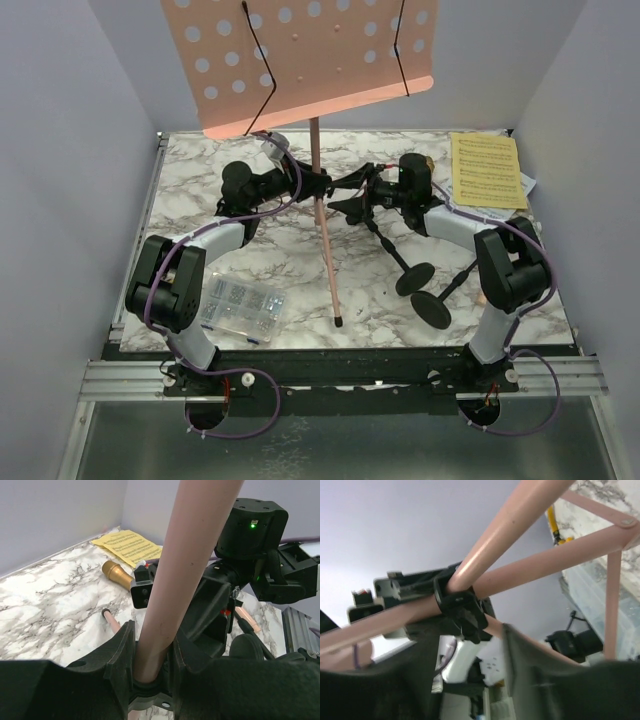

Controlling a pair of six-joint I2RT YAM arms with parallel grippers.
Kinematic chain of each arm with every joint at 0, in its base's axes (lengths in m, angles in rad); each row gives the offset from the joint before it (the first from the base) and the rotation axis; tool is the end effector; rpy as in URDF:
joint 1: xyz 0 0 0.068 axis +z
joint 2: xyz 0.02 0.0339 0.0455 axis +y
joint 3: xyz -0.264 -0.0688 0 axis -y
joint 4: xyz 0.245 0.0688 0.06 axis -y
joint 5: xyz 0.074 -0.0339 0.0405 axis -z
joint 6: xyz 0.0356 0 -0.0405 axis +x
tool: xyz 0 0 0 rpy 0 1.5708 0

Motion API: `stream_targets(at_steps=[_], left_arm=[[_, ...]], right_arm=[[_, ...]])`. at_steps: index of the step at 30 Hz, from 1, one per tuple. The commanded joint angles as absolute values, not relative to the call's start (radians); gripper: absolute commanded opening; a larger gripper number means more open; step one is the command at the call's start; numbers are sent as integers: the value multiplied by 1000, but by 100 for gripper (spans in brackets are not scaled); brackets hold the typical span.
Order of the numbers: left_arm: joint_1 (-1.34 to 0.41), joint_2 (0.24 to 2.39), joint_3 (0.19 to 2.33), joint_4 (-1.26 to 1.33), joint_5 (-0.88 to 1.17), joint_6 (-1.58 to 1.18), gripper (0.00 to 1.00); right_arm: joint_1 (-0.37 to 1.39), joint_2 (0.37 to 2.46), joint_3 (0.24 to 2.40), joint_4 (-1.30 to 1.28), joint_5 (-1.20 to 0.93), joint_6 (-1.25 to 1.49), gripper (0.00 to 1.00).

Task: Set up the instrument practice props

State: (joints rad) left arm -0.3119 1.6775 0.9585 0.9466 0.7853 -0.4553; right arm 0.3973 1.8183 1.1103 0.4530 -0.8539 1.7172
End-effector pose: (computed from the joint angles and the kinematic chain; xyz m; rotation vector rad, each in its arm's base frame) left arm 0.3431 -0.1371 0.2822 0.6017 1.3896 -1.1480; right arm 0.3622 0.1811 0.2311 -0.7531 -2.2581 -2.0133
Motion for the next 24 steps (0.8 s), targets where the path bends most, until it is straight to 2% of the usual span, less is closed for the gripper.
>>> stream_targets(at_steps=[1, 3, 5, 6, 11, 15, 21, 24], left_arm=[[-311, 1636, 959, 954, 768, -575, 0], [-312, 1635, 957, 954, 766, -572, 0], [-311, 1632, 957, 952, 766, -571, 0], [-311, 1632, 958, 953, 766, -571, 0], [-311, 1626, 957, 953, 766, -569, 0], [-312, 1630, 956, 952, 763, -568, 0], [-314, 1638, 951, 953, 758, -564, 0], [-319, 1638, 942, 951, 749, -551, 0]], right_arm=[[392, 1801, 1127, 589, -838, 1768, 69], [385, 1749, 1164, 436, -760, 1595, 87], [384, 1689, 1180, 290, -650, 1424, 98], [383, 1662, 1178, 236, -605, 1336, 100], [383, 1520, 1076, 187, -458, 986, 100], [396, 1457, 1014, 177, -550, 662, 100], [469, 1426, 817, 379, -617, 538, 100], [543, 1457, 798, 395, -554, 474, 95]])
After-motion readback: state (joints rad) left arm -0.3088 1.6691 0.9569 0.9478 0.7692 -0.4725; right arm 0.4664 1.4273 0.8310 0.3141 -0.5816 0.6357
